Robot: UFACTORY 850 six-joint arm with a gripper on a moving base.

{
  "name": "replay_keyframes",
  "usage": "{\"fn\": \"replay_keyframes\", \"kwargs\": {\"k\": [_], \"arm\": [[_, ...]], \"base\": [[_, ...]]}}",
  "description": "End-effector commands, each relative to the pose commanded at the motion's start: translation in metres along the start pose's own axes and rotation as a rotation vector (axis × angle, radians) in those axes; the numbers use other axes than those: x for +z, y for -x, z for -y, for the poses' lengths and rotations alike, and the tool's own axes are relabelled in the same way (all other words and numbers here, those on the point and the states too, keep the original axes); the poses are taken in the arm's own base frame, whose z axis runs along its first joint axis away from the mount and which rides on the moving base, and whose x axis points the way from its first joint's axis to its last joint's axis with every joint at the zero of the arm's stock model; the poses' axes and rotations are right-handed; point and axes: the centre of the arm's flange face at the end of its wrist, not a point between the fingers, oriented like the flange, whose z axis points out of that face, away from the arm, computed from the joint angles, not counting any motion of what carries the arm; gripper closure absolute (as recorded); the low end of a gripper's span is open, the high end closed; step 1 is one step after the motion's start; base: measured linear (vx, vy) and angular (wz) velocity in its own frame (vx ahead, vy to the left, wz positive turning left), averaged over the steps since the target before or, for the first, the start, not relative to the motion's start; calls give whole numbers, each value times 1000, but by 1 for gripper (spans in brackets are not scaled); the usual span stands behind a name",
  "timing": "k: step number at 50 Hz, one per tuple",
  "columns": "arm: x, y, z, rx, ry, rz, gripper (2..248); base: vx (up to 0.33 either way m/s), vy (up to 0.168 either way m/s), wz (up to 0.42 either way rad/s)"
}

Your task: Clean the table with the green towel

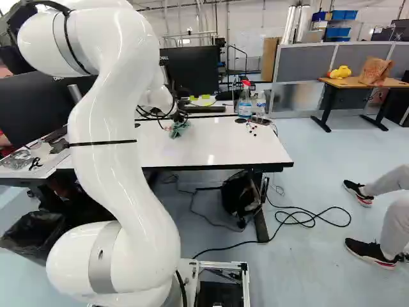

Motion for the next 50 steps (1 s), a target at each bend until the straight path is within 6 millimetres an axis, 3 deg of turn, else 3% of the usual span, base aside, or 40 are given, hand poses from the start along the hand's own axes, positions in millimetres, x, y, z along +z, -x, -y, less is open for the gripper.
{"fn": "replay_keyframes", "kwargs": {"k": [8,50], "arm": [[8,6,-1,0,4,13,209],[8,7,-1,0,4,28,209]], "base": [[0,0,0],[0,0,0]]}}
